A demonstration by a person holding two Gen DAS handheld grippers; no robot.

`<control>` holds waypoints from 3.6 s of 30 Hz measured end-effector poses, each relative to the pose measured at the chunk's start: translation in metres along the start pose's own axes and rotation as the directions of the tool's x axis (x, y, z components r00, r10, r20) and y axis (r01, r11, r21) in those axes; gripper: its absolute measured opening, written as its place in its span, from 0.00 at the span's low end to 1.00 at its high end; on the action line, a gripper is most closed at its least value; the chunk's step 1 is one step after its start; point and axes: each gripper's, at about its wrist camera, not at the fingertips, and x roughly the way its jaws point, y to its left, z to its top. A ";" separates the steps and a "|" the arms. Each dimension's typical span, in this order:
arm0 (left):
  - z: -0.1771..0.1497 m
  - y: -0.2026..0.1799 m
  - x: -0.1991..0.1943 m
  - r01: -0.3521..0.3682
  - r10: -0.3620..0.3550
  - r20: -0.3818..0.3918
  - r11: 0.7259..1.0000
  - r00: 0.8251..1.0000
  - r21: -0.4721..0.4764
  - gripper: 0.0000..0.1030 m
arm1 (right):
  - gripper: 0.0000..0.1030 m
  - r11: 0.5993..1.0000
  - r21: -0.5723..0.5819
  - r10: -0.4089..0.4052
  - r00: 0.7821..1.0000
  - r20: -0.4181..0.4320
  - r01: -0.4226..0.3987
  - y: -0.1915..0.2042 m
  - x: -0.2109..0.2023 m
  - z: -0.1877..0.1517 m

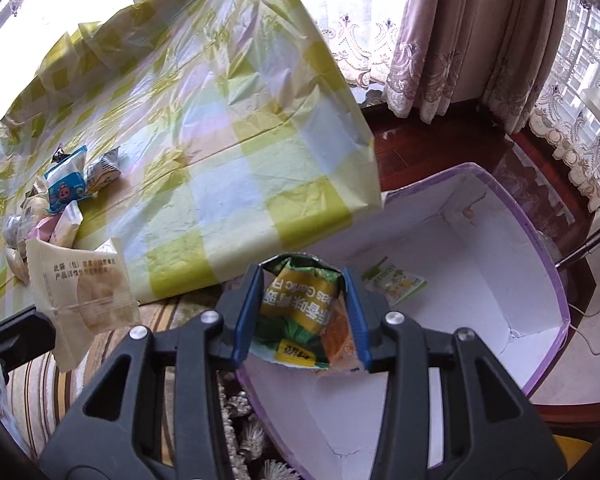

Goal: Organize snacks
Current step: 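Carry the biscuit packet into the white box and open the right gripper, then move the right gripper back over the snack pile, then grasp the clear cookie bag with the right gripper while the left grasps a clear bread bag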

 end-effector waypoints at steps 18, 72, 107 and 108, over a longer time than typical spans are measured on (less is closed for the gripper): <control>0.001 -0.007 0.040 0.016 -0.017 -0.104 1.000 0.994 -0.011 0.08 | 0.60 0.995 0.089 -0.033 0.999 -0.023 0.035 -0.031 0.011 0.002; -0.082 0.247 -0.157 -0.159 0.462 0.222 0.652 0.859 -0.742 0.64 | 0.75 0.984 -0.125 0.143 0.984 0.104 -0.130 0.223 0.019 0.002; -0.060 0.266 -0.140 -0.323 0.572 0.132 0.623 0.810 -0.712 0.38 | 0.80 0.983 -0.135 0.125 0.992 0.015 -0.122 0.260 0.056 0.014; -0.060 0.265 -0.140 -0.323 0.572 0.137 0.626 0.809 -0.710 0.37 | 0.80 0.983 -0.143 0.118 0.993 0.004 -0.117 0.263 0.058 0.014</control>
